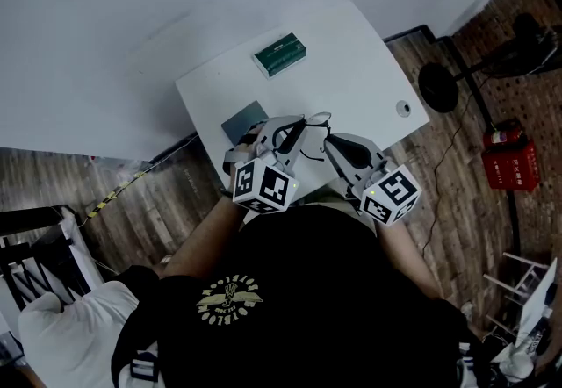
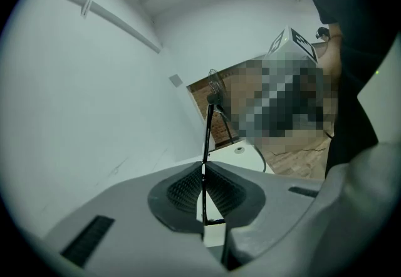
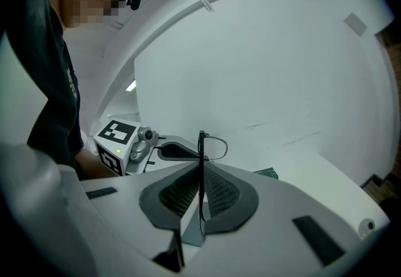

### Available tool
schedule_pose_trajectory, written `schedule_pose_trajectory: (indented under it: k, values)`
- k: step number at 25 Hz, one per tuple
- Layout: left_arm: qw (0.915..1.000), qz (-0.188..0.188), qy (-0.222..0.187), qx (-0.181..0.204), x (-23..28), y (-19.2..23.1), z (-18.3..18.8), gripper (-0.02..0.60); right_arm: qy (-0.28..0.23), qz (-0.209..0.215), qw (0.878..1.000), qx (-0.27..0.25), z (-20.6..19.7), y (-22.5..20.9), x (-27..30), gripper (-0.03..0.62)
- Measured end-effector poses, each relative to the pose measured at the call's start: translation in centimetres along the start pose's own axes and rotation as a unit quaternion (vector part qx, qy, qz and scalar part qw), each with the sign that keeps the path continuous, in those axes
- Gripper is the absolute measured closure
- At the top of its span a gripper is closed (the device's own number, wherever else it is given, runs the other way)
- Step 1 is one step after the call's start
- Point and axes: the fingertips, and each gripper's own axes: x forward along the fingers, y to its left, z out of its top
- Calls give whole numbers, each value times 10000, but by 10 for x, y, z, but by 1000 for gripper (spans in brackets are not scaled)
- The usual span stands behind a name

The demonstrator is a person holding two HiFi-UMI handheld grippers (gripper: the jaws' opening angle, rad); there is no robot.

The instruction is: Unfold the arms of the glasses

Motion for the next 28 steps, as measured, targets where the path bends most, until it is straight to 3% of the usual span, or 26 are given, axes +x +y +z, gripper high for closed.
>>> schedule_pose_trajectory:
  k: [5,20,28]
  values:
    - [9999,-47,91,-63,-2,5,-9,561,3,10,10000,16,2,2,1,574]
    - [9975,-187,641,223,-10,3,-43,561,366,-22,9993,99,-15,6,7,576]
    - [9968,-312,719,161,-1,-4,-54,561,589,-49,9980,231,-24,-3,7,576]
